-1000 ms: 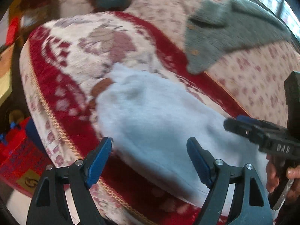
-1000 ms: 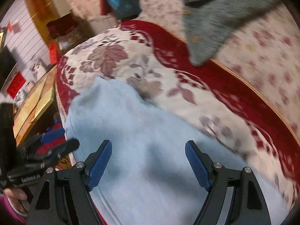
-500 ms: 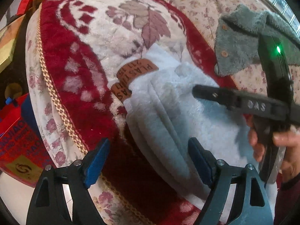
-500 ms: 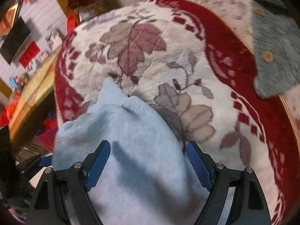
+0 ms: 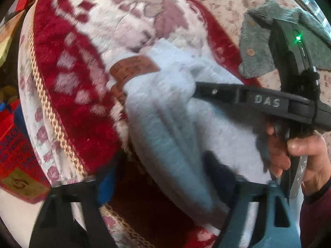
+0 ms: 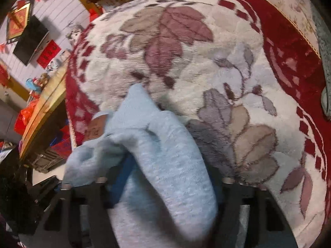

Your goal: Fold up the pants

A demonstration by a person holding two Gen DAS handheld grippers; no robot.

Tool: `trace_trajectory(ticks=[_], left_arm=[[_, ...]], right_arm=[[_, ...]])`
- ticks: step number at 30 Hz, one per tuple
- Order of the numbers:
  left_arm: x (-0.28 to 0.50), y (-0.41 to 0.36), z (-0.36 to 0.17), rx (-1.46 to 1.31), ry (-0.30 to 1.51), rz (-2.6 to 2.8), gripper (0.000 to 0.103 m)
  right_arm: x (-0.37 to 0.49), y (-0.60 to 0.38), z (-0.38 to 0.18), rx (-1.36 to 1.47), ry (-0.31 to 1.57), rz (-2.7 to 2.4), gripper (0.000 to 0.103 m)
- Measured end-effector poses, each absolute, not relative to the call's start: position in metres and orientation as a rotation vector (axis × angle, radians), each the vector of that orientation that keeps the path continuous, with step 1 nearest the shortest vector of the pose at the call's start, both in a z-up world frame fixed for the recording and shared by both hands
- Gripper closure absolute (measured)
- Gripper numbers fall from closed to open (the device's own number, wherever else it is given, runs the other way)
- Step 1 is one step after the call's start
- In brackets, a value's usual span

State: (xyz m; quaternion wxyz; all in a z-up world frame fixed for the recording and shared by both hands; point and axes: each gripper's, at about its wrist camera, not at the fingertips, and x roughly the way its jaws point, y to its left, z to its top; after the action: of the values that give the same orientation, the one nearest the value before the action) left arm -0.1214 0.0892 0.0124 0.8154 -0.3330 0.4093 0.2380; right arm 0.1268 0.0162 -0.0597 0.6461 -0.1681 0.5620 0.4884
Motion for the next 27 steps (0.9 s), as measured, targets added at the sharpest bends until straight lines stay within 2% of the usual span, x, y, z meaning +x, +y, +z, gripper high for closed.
trace_trajectory(ticks=[1,4,8,19,27], left_arm=[[-0.119,0.087,0.014,-0.715,0.860,0.455,0.077],[-0.115,0.077,0.021,-0.651,0.851,0.450,0.080],[-0.121,0.073,0.033,-0.633,0.789,0.433,0.083],[-0.137,0.012,0.105,-0.368,0.571,0.428,0.084],[-0.134,-0.073,0.146,-0.170,0.490,0.332,0.084]], right_arm=[[0.125,0.016,-0.056,-0.397,1.275,1.106,0.059],[0.118,0.017,-0.043,-0.438,1.249,1.101,0.069],[0.114,0.013,-0.019,-0.440,1.204,1.100,0.073],[0.096,-0.026,0.073,-0.446,1.016,1.138,0.073],[0.072,-0.100,0.138,-0.488,0.892,1.124,0.073]])
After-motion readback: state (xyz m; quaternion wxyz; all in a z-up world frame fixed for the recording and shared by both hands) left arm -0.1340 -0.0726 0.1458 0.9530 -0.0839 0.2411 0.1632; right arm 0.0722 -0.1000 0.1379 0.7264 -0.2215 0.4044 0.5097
